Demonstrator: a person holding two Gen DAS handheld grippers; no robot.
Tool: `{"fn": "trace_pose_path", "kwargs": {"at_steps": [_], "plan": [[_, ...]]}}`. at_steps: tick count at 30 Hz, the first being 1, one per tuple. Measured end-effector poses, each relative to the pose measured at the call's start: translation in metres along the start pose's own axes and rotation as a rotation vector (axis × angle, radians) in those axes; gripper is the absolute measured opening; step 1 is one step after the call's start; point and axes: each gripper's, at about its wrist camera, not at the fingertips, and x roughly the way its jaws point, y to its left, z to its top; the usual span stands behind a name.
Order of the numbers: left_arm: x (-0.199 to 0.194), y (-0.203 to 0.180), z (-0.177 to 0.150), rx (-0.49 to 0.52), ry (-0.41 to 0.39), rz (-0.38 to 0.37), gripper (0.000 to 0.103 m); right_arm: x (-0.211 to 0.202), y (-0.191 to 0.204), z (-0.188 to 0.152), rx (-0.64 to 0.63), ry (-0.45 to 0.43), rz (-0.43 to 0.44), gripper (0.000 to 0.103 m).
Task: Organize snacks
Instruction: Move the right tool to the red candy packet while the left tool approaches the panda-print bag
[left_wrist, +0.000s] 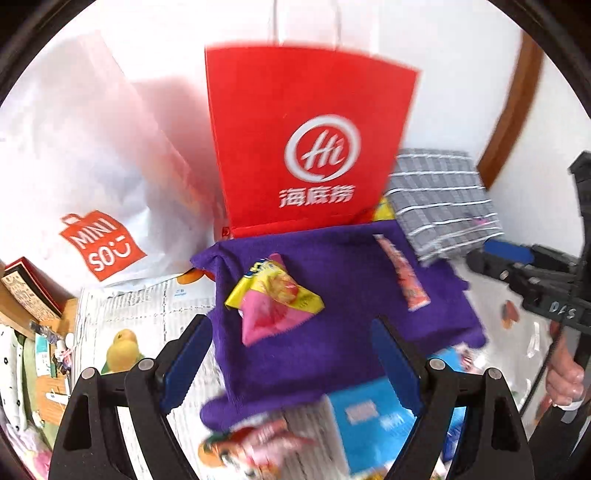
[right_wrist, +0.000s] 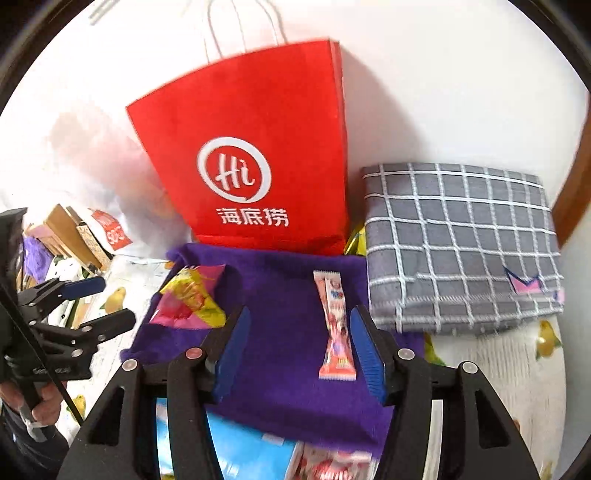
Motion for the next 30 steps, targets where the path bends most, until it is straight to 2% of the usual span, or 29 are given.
{"fn": "trace_pose_path", "kwargs": {"at_steps": [3,11,14,17,21,25,30], "plan": [[-0.029,-0.009,-0.011,-0.007,-0.038,-0.032,0.085,-0.026,0.003,-0.019,0.013,0.003,0.023,0.057],[-0.099,-0.036,-0.050,0.004,-0.148,-0.036,0.085,-0.099,0.002,-0.078,0.042,-0.076,-0.081,0.059],[-0.115,-0.035,-0.063,-0.006,-0.162,-0.022,0.085,-0.119,-0.001,-0.096,0.037,-0.107,-0.076,0.059],[-0.121,-0.031,-0.077,-0.037,-0.149,-0.040,0.085,-0.131,-0.008,-0.113,0.051,-0.141,-0.091,0.059],[-0.122,-0.024,-0.098,-0.085,-0.131,-0.056,0.085,-0.130,-0.026,-0.136,0.089,-0.145,-0.146,0.059],[-0.118,-0.019,-0.119,-0.116,-0.126,-0.062,0.085,-0.105,-0.042,-0.161,0.128,-0.048,-0.066,0.057],[-0.103,-0.008,-0.140,-0.163,-0.100,-0.036,0.085,-0.069,-0.041,-0.192,0.112,0.039,-0.077,0.053]]}}
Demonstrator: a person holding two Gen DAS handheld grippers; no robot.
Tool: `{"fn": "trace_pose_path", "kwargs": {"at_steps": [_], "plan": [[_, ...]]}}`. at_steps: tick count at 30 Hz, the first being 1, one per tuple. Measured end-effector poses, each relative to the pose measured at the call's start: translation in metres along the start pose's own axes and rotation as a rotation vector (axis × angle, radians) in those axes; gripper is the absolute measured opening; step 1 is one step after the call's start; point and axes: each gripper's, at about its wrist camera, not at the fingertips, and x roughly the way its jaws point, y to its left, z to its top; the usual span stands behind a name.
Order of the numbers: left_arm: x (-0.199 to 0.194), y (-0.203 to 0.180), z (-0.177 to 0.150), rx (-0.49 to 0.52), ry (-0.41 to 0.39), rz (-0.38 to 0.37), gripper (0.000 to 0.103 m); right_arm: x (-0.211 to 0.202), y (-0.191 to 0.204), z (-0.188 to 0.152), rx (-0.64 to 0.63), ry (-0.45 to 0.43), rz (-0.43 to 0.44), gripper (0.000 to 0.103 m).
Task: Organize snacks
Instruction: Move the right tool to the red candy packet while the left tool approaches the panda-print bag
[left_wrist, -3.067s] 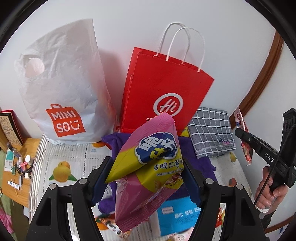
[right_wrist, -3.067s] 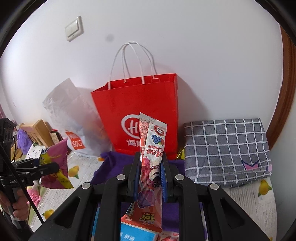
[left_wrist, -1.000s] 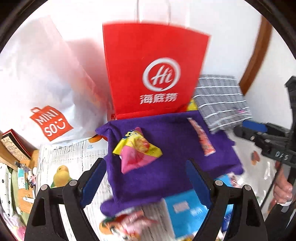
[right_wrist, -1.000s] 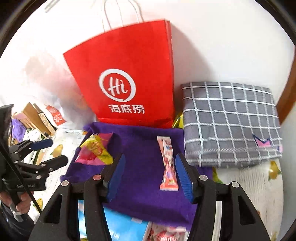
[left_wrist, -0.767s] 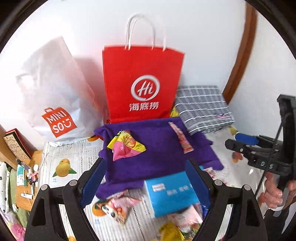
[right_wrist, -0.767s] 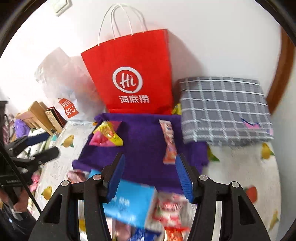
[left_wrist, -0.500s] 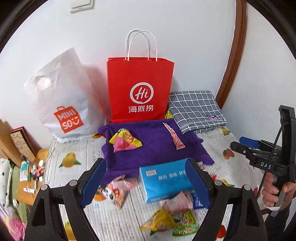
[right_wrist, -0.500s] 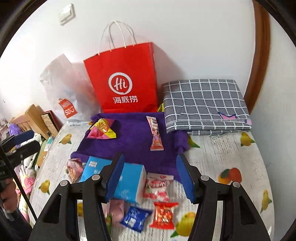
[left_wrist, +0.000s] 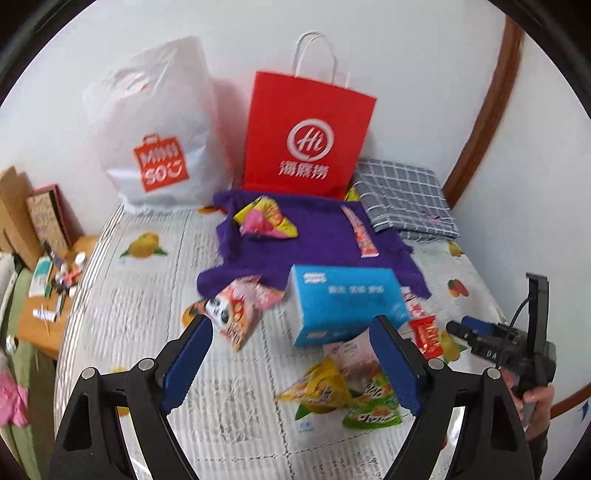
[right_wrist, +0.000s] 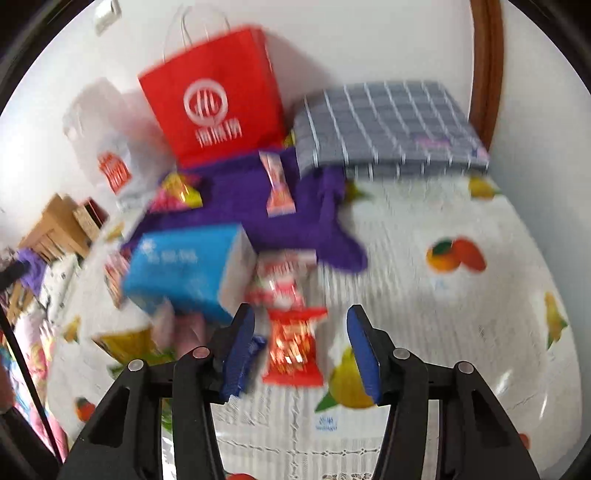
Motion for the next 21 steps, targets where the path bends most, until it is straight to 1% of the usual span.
{"fn": "trace_pose_path", "kwargs": {"at_steps": [4,7,9,10,11,13,15,18,21], "plan": [[0.011,0.015,-0.013,-0.042,0.029,0.027,0.085,0.021,0.007,-0.017,-0.014,0.030,0.023,0.053],[0.021,0.028,-0.021,-0.076,0.069,0.046,0.085,0.037,0.012,-0.023,-0.020,0.043,0.004,0.053],[0.025,0.037,-0.025,-0.099,0.081,0.061,0.086,0.047,0.014,-0.024,-0.022,0.054,-0.005,0.052],[0.026,0.041,-0.027,-0.110,0.084,0.065,0.085,0.053,0.017,-0.025,-0.028,0.060,-0.023,0.039],[0.028,0.043,-0.028,-0.116,0.088,0.068,0.086,0.058,0.018,-0.028,-0.034,0.061,-0.048,0.039],[0.031,0.048,-0.032,-0.126,0.100,0.074,0.085,0.059,0.019,-0.031,-0.033,0.014,-0.056,0.038],[0.034,0.051,-0.035,-0.124,0.102,0.083,0.086,0.057,0.016,-0.036,-0.024,-0.022,-0.036,0.038],[0.042,0.054,-0.037,-0.119,0.109,0.096,0.086,0.053,0.010,-0.041,-0.034,-0.054,-0.014,0.038],[0.051,0.055,-0.038,-0.117,0.110,0.102,0.086,0.047,0.007,-0.044,-0.049,-0.072,-0.035,0.038]]}}
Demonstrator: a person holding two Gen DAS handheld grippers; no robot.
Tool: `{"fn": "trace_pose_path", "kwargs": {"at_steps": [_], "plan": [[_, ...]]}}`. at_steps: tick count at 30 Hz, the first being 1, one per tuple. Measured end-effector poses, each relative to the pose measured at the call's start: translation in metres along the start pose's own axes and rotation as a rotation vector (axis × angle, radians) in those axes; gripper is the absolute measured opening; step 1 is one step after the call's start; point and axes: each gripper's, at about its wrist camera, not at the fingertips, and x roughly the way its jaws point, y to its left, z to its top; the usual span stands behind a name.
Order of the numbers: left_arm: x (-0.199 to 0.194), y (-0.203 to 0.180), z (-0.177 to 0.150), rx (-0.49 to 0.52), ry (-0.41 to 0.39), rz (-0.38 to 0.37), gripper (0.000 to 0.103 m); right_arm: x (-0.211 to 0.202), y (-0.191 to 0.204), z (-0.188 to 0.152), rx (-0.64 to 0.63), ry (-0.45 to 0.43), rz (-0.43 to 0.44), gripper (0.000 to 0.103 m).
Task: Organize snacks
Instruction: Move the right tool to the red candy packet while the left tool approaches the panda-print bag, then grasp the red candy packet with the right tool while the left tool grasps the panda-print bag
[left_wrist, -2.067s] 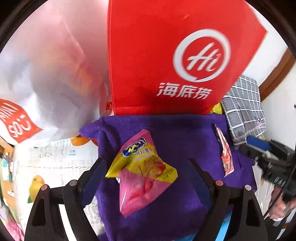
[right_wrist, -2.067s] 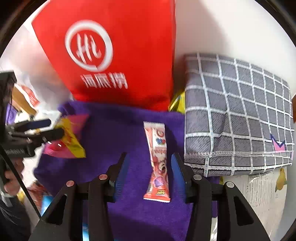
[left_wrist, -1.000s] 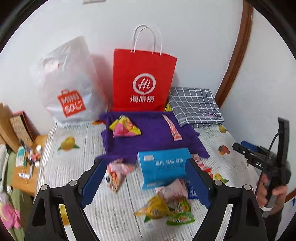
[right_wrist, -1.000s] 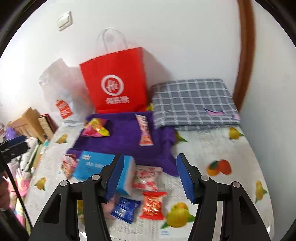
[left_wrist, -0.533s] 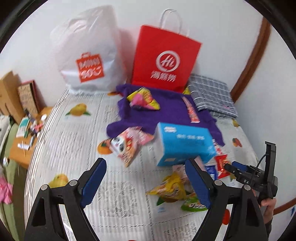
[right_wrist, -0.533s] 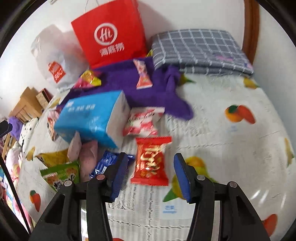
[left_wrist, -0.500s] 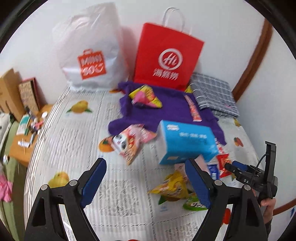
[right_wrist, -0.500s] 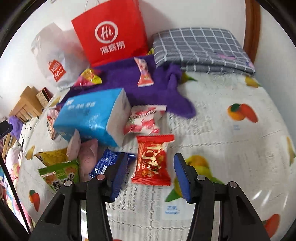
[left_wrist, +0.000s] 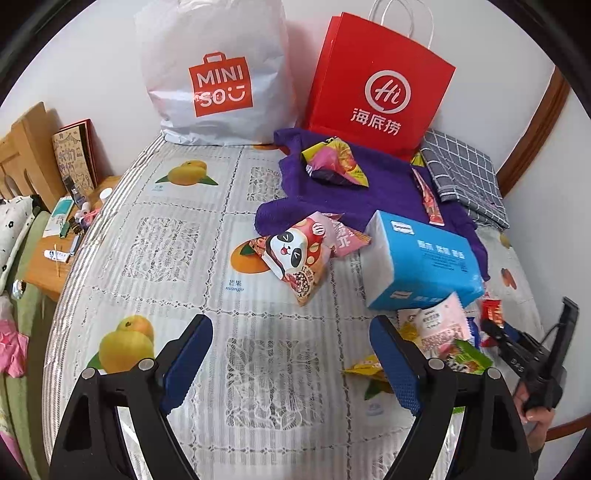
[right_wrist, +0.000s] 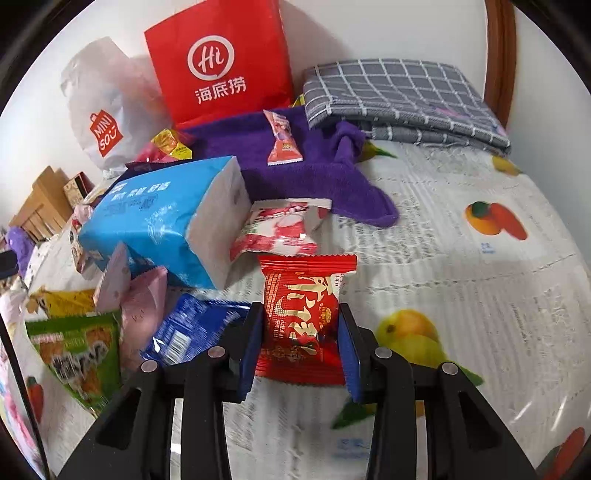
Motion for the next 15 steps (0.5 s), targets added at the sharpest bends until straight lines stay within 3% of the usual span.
{"fn": "trace_pose_path", "kwargs": {"at_steps": [6,15], "plan": [[0.028,-0.007,0.009,0.033,-0.002,0.021,0.087,-0.004,-0.030,-0.003,0.123,-0.015,0.084,0.039],[0.072,-0.015,0.026,0.126,0.004,0.095,0.087,-0.005,-0.031,0.000,0.145,-0.018,0.089,0.039]]}}
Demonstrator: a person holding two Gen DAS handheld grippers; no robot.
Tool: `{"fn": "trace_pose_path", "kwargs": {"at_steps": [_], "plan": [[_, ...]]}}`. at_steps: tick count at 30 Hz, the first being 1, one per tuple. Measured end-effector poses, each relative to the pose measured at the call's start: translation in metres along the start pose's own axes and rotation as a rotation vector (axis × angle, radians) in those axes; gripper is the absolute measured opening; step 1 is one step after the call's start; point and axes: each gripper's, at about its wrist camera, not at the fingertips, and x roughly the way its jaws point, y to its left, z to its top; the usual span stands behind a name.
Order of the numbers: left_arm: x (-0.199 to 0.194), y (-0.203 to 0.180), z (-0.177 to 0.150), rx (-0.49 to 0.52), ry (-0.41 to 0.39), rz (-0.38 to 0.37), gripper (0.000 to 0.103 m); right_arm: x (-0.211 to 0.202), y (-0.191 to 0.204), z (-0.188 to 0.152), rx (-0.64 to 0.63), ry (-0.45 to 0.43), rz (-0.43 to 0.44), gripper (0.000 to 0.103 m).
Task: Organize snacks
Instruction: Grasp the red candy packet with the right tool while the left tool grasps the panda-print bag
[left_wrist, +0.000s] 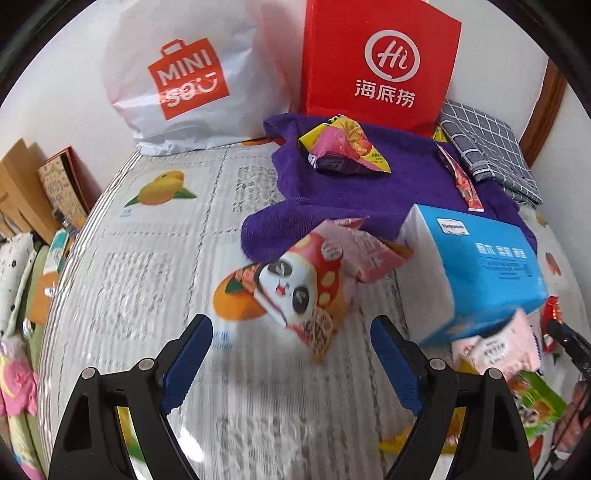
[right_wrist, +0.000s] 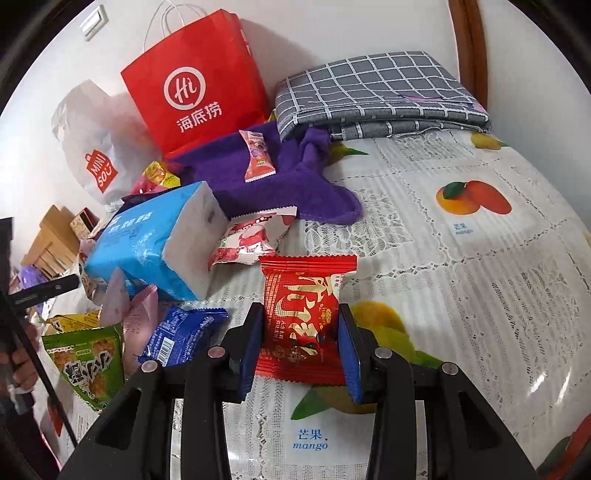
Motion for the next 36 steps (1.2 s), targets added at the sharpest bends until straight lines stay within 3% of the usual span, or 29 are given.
{"fn": "trace_pose_path", "kwargs": {"at_steps": [7,10,11,15,24,30,36], "plan": [[0.020,-0.007,0.013,0.083,-0.038,0.066,0.087,-0.001,0.000,0.001,0.004,0.000,-0.001,0.039],[0.028,-0.009,0.014,0.101,-0.024,0.040,0.084,0.000,0.001,0.002,-0.001,0.006,-0.003,0.039],[0.028,-0.009,0.012,0.102,-0.025,0.029,0.075,0.000,0.001,0.002,-0.003,0.008,-0.005,0.039],[0.021,-0.006,0.011,0.090,-0.043,-0.012,0.070,0.001,0.004,0.001,-0.019,0.014,-0.020,0.039],[-0.006,-0.007,-0.008,0.062,-0.101,-0.118,0.070,0.001,0.005,0.001,-0.023,0.013,-0.028,0.039],[-0.009,0.000,-0.016,0.012,-0.096,-0.199,0.070,0.001,0.006,0.001,-0.023,0.015,-0.038,0.039],[-0.011,0.002,-0.019,-0.006,-0.106,-0.192,0.070,0.001,0.003,0.000,0.000,0.013,-0.021,0.039]]}}
